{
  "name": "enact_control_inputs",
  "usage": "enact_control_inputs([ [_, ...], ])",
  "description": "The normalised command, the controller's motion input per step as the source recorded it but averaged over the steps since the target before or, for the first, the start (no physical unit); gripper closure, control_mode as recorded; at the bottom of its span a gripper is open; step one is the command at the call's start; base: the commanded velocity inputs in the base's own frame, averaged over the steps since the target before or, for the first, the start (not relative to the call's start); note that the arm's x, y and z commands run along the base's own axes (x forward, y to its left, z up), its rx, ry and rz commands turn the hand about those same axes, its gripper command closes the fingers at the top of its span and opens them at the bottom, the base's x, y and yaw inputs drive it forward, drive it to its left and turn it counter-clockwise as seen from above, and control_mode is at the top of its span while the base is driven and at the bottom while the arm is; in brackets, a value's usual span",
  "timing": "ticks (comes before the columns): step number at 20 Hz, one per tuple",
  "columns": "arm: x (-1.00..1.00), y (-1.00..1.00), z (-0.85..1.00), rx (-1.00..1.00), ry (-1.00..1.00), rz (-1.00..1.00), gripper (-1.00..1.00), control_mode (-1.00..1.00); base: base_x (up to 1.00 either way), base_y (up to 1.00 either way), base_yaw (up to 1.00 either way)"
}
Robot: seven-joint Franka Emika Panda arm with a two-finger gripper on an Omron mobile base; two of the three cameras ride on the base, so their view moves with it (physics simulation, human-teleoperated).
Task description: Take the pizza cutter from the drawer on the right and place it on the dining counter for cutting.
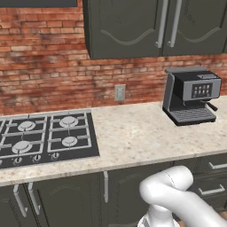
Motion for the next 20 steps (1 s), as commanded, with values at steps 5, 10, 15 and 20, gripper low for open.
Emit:
enact_control_inputs([
  [5,0.15,-0.08,-0.24,0.02,-0.15,0.00,-1.00,-1.00,0.00,0.00,0.00],
  [10,0.25,-0.01,-0.23,0.00,-0.09,-0.02,-1.00,-1.00,0.00,0.00,0.00],
  [15,0.20,0.00,-0.10,-0.01,0.00,-0.07,-1.00,-1.00,0.00,0.00,0.00],
  [20,0.08,-0.02,-0.04,-0.07,0.04,-0.11,-1.00,-1.00,0.00,0.00,0.00],
])
